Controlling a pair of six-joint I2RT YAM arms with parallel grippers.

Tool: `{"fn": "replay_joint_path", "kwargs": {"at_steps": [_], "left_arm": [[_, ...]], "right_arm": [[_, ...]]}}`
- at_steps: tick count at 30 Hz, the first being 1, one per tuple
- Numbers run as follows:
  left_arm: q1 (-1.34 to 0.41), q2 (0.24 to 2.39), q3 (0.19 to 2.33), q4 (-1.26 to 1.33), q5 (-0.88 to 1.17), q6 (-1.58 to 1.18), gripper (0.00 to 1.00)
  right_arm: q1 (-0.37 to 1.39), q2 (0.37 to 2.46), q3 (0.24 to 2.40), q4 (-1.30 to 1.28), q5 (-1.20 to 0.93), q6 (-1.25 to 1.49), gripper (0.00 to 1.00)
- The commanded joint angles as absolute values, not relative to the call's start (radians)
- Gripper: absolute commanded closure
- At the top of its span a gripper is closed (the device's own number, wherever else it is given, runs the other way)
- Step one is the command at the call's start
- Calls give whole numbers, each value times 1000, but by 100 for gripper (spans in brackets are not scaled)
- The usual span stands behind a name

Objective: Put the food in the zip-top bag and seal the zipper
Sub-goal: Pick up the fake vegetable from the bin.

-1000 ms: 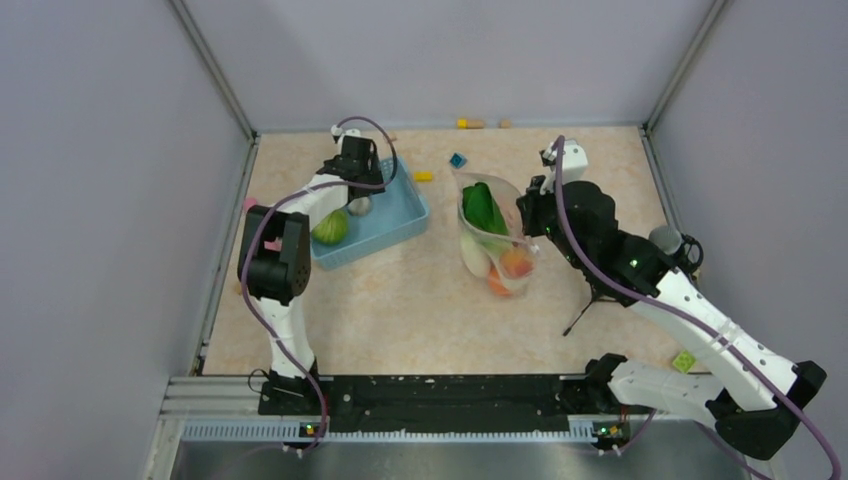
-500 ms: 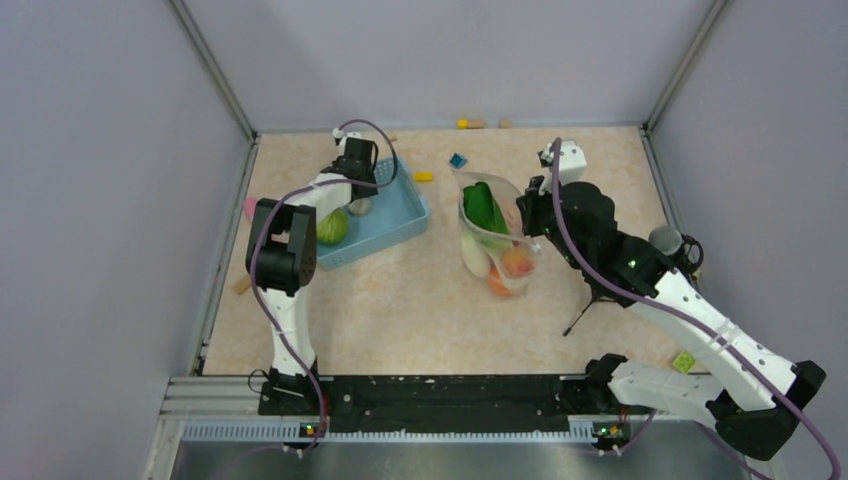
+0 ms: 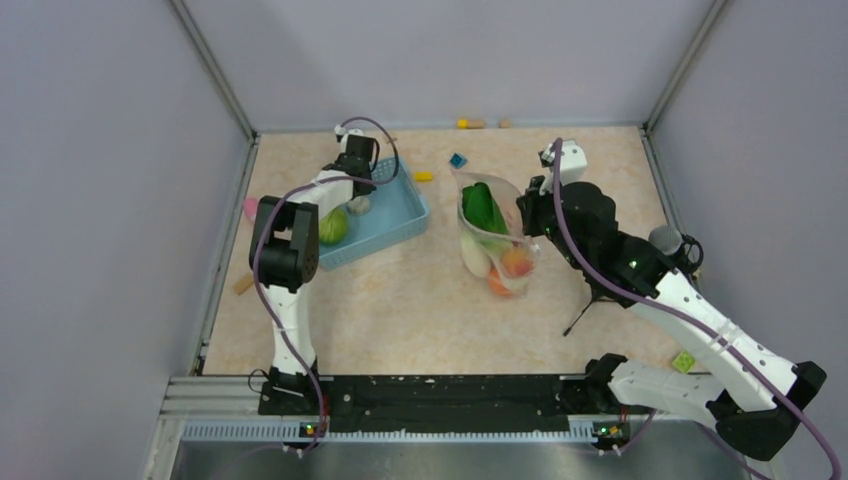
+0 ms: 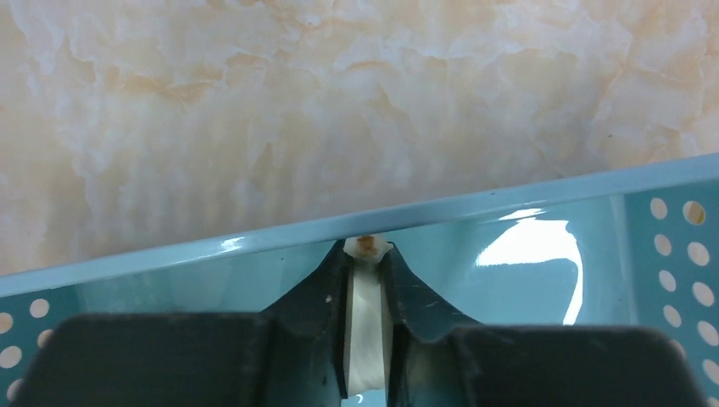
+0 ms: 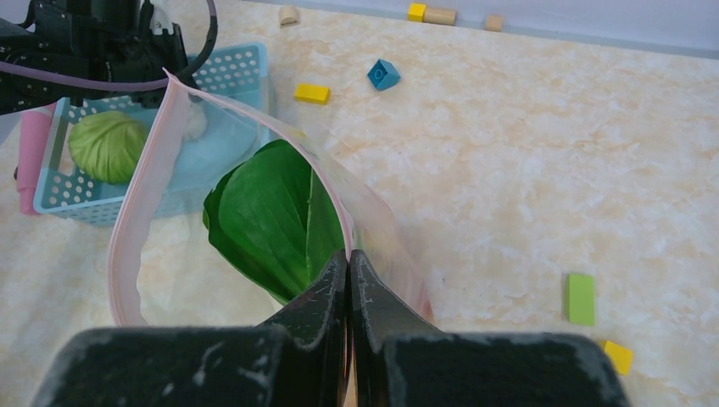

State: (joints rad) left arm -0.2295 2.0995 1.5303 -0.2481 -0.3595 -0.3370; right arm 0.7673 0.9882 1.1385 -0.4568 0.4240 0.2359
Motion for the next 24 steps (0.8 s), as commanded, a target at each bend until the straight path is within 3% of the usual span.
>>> {"fn": "replay_joint_path", "kwargs": {"at_steps": [1,4,15,24], "left_arm": [[-222,2119,1575,-270,-388,-321,89],[-222,2097,1569,-272,-383,-319,100],[-231,1836,1466,-266,-181,-343,100],[-253,1512,1327,-98,310,-430,100]], "right_arm": [[758,958,1144,-394,422,226,100],[758,958,1143,-392,420,226,100],[758,954,1143,-392,407,229,100],[758,941,1141,-391,385,241,100]]}}
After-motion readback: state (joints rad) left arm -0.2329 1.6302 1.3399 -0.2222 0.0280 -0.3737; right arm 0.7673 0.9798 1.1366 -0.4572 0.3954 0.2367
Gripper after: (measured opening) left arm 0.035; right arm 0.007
